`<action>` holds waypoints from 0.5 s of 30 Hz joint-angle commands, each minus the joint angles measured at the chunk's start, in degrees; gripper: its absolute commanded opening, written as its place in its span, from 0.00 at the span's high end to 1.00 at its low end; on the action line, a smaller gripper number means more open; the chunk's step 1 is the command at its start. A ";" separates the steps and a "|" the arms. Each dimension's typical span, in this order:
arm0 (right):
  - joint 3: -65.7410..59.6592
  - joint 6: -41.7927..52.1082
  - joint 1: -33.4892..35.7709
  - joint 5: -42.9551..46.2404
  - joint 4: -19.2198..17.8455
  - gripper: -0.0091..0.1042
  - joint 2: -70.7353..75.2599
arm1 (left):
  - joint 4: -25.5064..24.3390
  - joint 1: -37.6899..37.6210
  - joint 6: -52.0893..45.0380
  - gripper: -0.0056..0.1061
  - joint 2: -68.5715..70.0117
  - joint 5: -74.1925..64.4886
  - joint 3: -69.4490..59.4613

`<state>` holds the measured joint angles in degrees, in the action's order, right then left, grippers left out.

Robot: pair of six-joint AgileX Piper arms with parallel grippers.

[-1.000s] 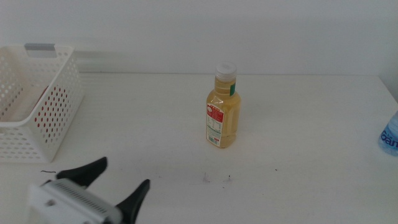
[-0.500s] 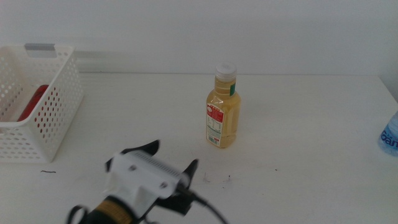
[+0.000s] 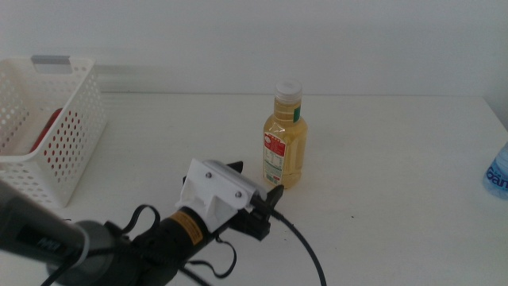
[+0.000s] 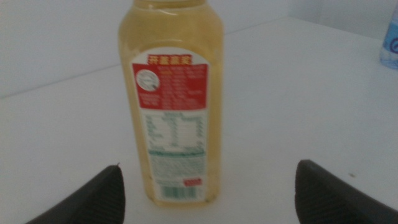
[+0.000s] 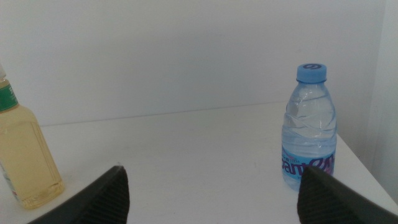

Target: Use arms to grab the bottles and put them into the dustbin to the left of the table.

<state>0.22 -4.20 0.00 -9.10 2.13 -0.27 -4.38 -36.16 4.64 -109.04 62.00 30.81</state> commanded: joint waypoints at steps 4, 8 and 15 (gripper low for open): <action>-0.22 0.11 -0.30 0.07 -0.54 0.12 0.27 | -2.47 2.55 1.73 0.11 -3.91 -0.06 5.77; -0.22 0.11 -0.30 0.07 -0.54 0.12 0.27 | -2.11 2.55 1.87 0.11 -7.78 -0.06 10.53; -0.22 0.11 -0.30 0.07 -0.54 0.12 0.27 | -1.58 2.55 4.05 0.11 -14.58 -1.56 19.04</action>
<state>0.22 -4.20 0.00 -9.10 2.13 -0.27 -6.22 -33.73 7.54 -122.47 61.00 48.11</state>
